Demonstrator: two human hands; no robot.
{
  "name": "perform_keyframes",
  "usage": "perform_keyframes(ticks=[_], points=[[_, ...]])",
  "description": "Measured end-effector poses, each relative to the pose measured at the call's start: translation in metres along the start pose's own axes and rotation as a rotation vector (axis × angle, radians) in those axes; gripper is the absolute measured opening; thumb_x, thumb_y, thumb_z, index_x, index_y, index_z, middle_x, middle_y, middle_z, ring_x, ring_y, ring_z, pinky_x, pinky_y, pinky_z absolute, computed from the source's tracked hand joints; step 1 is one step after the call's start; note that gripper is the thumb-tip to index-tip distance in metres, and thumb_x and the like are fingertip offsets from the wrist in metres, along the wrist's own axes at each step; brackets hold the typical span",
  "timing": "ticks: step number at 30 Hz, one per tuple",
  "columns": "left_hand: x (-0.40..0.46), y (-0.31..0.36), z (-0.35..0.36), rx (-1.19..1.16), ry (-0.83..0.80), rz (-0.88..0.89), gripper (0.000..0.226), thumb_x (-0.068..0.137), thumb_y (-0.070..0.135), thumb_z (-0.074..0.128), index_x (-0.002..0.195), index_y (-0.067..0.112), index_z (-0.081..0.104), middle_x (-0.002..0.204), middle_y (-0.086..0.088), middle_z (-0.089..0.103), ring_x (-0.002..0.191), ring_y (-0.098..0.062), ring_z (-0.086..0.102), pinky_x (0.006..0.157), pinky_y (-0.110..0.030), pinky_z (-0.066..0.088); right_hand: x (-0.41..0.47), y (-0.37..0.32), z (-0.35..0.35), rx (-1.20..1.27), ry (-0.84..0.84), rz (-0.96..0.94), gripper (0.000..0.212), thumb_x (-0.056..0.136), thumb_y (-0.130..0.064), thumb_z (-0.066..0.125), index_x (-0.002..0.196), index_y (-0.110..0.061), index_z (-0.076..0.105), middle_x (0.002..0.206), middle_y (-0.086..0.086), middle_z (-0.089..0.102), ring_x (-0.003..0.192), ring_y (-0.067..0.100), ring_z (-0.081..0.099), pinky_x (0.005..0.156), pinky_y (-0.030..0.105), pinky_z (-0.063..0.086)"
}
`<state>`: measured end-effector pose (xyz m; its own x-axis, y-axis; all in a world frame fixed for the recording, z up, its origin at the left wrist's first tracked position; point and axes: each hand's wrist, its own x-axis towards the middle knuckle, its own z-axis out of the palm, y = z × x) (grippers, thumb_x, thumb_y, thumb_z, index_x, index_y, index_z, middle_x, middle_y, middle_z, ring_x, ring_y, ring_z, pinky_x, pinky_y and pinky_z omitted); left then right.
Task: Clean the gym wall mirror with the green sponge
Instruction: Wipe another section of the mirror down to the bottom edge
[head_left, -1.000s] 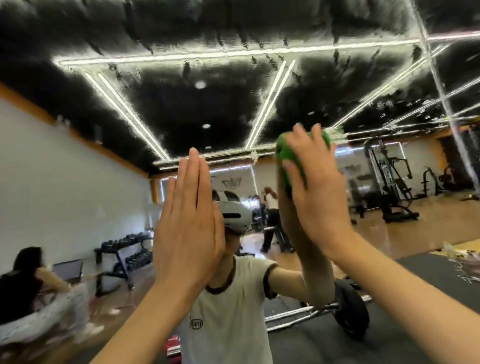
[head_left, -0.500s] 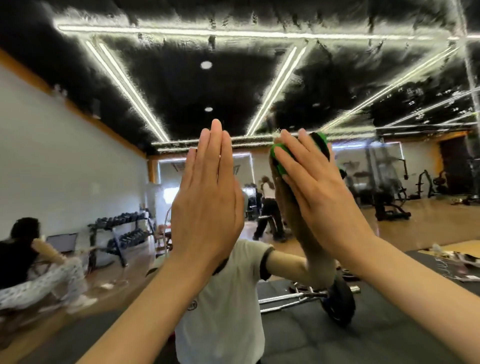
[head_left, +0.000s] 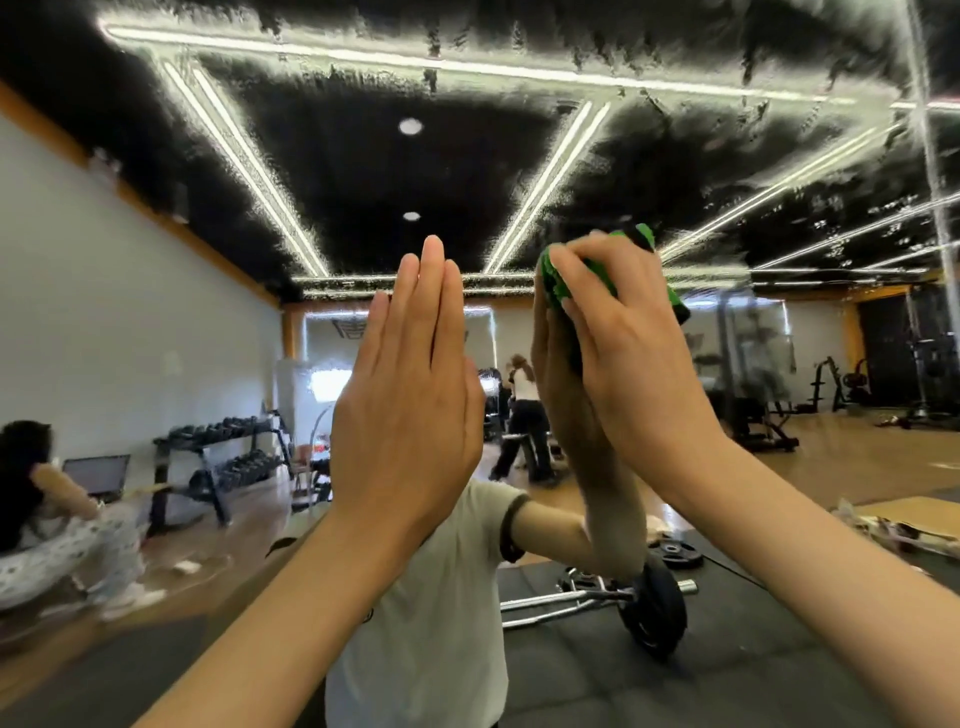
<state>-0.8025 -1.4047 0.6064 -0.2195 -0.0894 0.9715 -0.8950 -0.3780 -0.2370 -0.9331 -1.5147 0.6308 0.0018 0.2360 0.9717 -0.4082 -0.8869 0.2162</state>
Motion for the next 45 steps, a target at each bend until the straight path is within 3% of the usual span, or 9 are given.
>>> perform_keyframes(ticks=[5, 17, 21, 25, 29, 34, 37, 41, 45], points=[[0.0, 0.0, 0.0, 0.001, -0.008, 0.01, 0.061, 0.105, 0.017, 0.033, 0.16, 0.0, 0.013, 0.169, -0.014, 0.008, 0.157, -0.025, 0.006, 0.128, -0.034, 0.001, -0.015, 0.003, -0.006, -0.04, -0.007, -0.109, 0.035, 0.101, -0.009, 0.044, 0.125, 0.01, 0.06, 0.119, 0.025, 0.06, 0.117, 0.03, 0.045, 0.104, 0.055, 0.046], [0.0, 0.0, -0.001, -0.02, -0.007, 0.015, 0.061, 0.104, 0.02, 0.028, 0.16, -0.001, 0.015, 0.169, -0.015, 0.009, 0.157, -0.026, 0.006, 0.128, -0.035, 0.0, 0.011, 0.004, 0.005, 0.003, 0.051, -0.059, 0.034, 0.102, -0.01, 0.043, 0.123, 0.01, 0.061, 0.116, 0.024, 0.06, 0.113, 0.026, 0.044, 0.102, 0.048, 0.045], [0.001, -0.001, -0.002, -0.026, -0.027, 0.019, 0.061, 0.104, 0.019, 0.029, 0.16, -0.001, 0.015, 0.169, -0.016, 0.009, 0.157, -0.027, 0.005, 0.128, -0.035, -0.001, -0.02, 0.006, -0.005, -0.067, -0.001, -0.116, 0.038, 0.099, -0.01, 0.045, 0.128, 0.01, 0.059, 0.122, 0.026, 0.059, 0.118, 0.03, 0.043, 0.103, 0.054, 0.047], [0.001, 0.0, -0.005, -0.037, -0.047, 0.007, 0.062, 0.103, 0.017, 0.032, 0.16, -0.001, 0.015, 0.169, -0.016, 0.01, 0.157, -0.027, 0.006, 0.128, -0.034, -0.001, 0.02, 0.009, 0.003, -0.062, 0.0, -0.097, 0.033, 0.097, -0.006, 0.049, 0.124, 0.009, 0.061, 0.117, 0.025, 0.059, 0.112, 0.028, 0.041, 0.1, 0.057, 0.046], [0.001, 0.0, -0.006, -0.016, -0.056, 0.0, 0.062, 0.103, 0.019, 0.033, 0.159, -0.001, 0.016, 0.169, -0.014, 0.01, 0.157, -0.025, 0.007, 0.127, -0.032, 0.0, -0.004, 0.025, -0.014, -0.021, 0.018, -0.177, 0.034, 0.102, -0.011, 0.043, 0.123, 0.009, 0.063, 0.117, 0.025, 0.06, 0.115, 0.029, 0.043, 0.105, 0.05, 0.046], [0.003, 0.0, -0.003, 0.016, -0.044, -0.003, 0.061, 0.104, 0.022, 0.032, 0.159, 0.0, 0.019, 0.169, -0.012, 0.014, 0.157, -0.021, 0.009, 0.127, -0.032, 0.001, 0.004, 0.02, 0.012, 0.028, 0.023, -0.272, 0.036, 0.094, 0.001, 0.067, 0.128, 0.009, 0.06, 0.122, 0.023, 0.058, 0.122, 0.035, 0.048, 0.105, 0.062, 0.041], [0.003, 0.002, -0.005, 0.019, -0.046, -0.012, 0.06, 0.104, 0.023, 0.032, 0.159, 0.0, 0.022, 0.168, -0.012, 0.017, 0.156, -0.021, 0.01, 0.127, -0.032, 0.002, 0.014, 0.034, 0.008, 0.018, -0.03, -0.404, 0.04, 0.091, 0.001, 0.071, 0.129, 0.007, 0.06, 0.122, 0.023, 0.06, 0.122, 0.038, 0.053, 0.106, 0.062, 0.041], [0.003, 0.003, -0.007, 0.027, -0.077, -0.027, 0.06, 0.105, 0.025, 0.029, 0.159, 0.0, 0.022, 0.168, -0.012, 0.016, 0.157, -0.021, 0.01, 0.127, -0.031, 0.003, 0.005, 0.057, -0.002, 0.027, 0.039, -0.297, 0.036, 0.089, 0.006, 0.071, 0.123, 0.008, 0.062, 0.118, 0.024, 0.06, 0.118, 0.04, 0.054, 0.104, 0.064, 0.041], [0.004, 0.005, -0.008, 0.057, -0.071, -0.028, 0.06, 0.104, 0.024, 0.03, 0.158, -0.001, 0.023, 0.168, -0.012, 0.017, 0.156, -0.024, 0.012, 0.127, -0.03, 0.004, 0.015, 0.036, 0.014, 0.054, -0.017, -0.419, 0.037, 0.083, 0.004, 0.075, 0.118, 0.008, 0.064, 0.113, 0.022, 0.062, 0.113, 0.041, 0.059, 0.106, 0.064, 0.039]])
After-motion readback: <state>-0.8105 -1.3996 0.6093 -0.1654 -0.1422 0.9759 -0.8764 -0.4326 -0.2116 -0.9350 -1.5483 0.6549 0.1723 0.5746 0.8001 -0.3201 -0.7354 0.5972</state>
